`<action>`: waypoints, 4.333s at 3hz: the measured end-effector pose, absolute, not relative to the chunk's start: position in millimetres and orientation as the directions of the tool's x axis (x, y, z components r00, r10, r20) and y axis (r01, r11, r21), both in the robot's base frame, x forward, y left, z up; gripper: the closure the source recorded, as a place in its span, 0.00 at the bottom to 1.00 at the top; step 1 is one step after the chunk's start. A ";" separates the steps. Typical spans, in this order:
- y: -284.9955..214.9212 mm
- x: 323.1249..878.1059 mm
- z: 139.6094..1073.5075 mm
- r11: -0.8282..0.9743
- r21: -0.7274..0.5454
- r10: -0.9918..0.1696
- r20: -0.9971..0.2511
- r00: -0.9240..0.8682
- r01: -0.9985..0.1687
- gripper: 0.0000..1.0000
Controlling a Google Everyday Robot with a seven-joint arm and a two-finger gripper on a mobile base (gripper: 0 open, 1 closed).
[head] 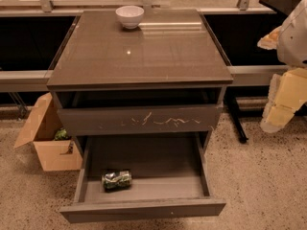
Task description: Pick green can from middle drawer and place on counter
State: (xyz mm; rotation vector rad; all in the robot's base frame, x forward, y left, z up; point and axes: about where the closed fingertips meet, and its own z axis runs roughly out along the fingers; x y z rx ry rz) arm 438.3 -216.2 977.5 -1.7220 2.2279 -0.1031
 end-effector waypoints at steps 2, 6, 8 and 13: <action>-194.1 451.9 955.5 0.209 -0.253 -0.958 -0.246 -0.147 -0.945 0.00; -129.3 469.9 840.2 0.065 -0.187 -0.948 -0.318 -0.002 -0.980 0.00; -83.8 477.9 754.9 0.012 -0.135 -0.911 -0.409 0.045 -0.991 0.00; -18.8 504.2 647.5 -0.097 -0.076 -0.845 -0.521 0.123 -0.992 0.00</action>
Offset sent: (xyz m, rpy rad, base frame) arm 0.0276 0.0426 -0.0506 0.0795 0.0004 0.1512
